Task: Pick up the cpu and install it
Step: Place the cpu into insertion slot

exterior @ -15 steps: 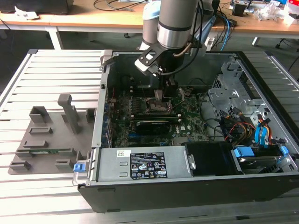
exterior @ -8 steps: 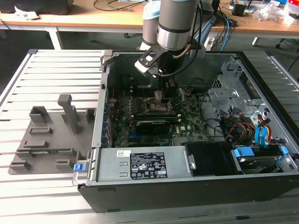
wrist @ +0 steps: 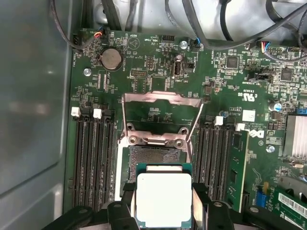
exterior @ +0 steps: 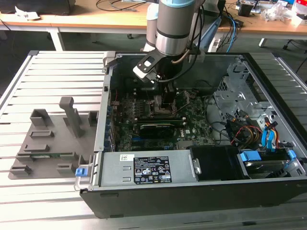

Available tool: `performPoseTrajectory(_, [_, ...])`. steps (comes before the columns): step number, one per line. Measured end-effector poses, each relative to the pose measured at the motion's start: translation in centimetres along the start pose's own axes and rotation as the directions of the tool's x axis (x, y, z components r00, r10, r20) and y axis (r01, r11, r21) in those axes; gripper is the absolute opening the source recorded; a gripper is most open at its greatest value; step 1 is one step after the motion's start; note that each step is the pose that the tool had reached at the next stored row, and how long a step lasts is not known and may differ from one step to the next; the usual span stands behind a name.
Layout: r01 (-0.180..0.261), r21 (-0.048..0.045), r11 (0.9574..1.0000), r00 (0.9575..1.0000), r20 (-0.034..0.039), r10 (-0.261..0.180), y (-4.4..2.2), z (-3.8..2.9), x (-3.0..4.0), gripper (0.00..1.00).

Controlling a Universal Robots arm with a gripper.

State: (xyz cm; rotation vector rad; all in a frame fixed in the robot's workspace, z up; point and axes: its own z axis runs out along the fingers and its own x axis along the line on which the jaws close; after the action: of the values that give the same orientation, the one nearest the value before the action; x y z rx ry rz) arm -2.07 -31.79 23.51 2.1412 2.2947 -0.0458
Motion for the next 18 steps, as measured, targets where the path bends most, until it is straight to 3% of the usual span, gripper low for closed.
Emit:
performPoseTrajectory(8, [0.0, 0.0, 1.0, 1.0, 0.0, 0.0, -0.03, 1.15, 0.03, 0.55])
performPoseTrajectory(18, [0.0, 0.0, 1.0, 1.0, 0.0, 0.0, -0.21, 1.88, 0.13, 0.55])
